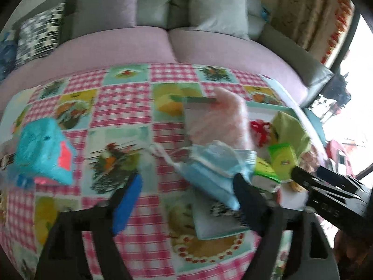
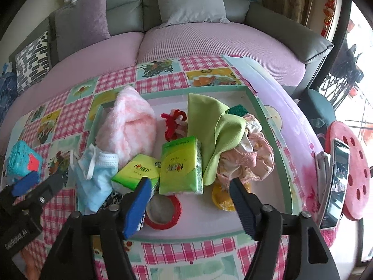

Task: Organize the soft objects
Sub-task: 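Open the right gripper to drop the tissue packet while the left gripper releases the face mask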

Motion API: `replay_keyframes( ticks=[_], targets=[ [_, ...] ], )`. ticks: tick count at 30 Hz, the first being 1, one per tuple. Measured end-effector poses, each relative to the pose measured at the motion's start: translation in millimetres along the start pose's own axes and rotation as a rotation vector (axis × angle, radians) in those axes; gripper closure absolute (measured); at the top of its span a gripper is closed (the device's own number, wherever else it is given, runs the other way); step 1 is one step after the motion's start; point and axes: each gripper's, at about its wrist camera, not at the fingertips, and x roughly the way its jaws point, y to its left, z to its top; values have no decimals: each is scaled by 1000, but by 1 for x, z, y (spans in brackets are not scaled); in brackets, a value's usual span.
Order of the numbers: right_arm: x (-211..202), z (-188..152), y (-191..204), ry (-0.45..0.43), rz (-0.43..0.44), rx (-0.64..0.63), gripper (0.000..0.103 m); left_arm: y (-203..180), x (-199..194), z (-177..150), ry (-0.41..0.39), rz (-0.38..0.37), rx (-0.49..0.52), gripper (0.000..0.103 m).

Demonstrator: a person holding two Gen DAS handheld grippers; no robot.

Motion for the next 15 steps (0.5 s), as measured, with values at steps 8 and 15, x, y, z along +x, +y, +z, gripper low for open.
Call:
replay_keyframes(
  ticks=[8,15],
  targets=[
    [-3,-15,10,22,-14,-36,0,34,-5,-19,9,158,-68,7],
    [-10,-22,14,19,-15,-38,0,48,-13,-30,25,184,-101,7]
  ],
)
